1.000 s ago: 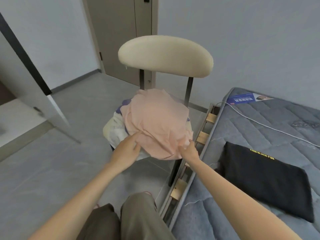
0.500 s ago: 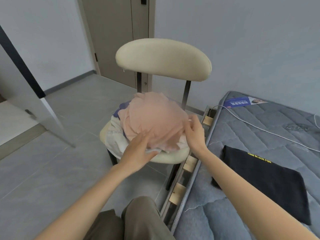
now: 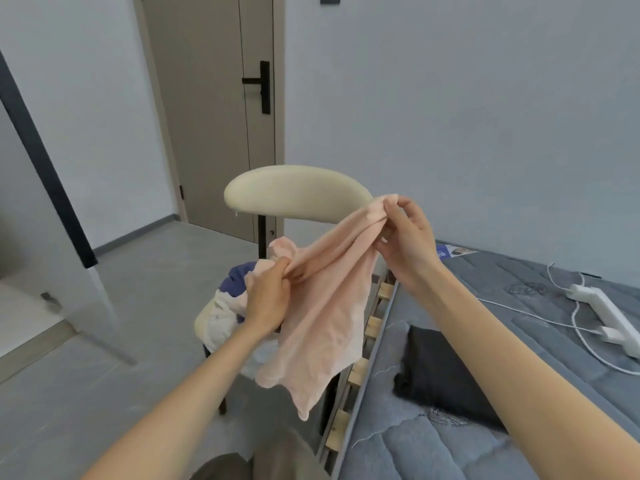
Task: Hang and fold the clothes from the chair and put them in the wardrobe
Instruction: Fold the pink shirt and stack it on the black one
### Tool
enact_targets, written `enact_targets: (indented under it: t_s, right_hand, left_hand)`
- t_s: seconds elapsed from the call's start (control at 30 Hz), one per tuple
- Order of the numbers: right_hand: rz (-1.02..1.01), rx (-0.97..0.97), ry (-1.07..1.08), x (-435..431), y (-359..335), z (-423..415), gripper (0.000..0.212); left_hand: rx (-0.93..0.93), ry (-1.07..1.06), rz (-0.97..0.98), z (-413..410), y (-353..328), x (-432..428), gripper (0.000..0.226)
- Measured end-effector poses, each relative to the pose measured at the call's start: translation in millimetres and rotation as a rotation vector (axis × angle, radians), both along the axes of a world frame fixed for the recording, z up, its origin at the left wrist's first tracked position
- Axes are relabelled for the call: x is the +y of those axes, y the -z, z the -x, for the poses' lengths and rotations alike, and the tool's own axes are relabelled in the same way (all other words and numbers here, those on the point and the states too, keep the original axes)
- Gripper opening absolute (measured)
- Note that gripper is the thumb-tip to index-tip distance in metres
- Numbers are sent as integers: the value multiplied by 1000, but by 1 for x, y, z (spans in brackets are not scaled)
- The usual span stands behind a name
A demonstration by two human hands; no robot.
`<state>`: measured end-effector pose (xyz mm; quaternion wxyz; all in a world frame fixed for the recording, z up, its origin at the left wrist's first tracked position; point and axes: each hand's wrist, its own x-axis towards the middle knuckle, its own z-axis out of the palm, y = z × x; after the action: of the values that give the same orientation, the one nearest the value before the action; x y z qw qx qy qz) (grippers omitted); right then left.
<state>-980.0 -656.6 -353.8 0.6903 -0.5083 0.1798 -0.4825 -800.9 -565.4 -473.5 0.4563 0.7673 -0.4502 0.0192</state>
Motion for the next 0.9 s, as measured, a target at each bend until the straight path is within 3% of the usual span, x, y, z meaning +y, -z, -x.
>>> enact_targets:
  t_s: [0.1, 0.2, 0.33, 0.47, 0.5, 0.6, 0.67, 0.8, 0.9]
  right_hand:
    - [-39, -9, 114, 1, -15, 16, 12]
    - [-34, 173, 149, 1, -14, 26, 11]
    - [91, 414, 64, 15, -12, 31, 42]
    - [342, 765, -235, 43, -6, 41, 84]
    - [398, 839, -302, 51, -4, 44, 85]
    - [517, 964, -317, 64, 5, 44, 40]
    - [583, 978, -235, 63, 3, 42, 24]
    - [775, 917, -39, 59, -18, 39, 31]
    - [680, 734, -21, 68, -44, 37, 37]
  left_hand:
    - [65, 27, 126, 7, -38, 11, 21]
    - [-18, 111, 252, 20, -93, 21, 23]
    - [-64, 261, 303, 44, -152, 30, 24]
    - [8, 315, 333, 60, -181, 45, 28]
    - [27, 326, 344, 61, -185, 49, 28]
    - [50, 353, 353, 60, -197, 60, 28]
    - [40, 311, 353, 52, -199, 66, 28]
    - [9, 60, 291, 18, -189, 76, 25]
    - [-51, -22, 179, -2, -182, 79, 22]
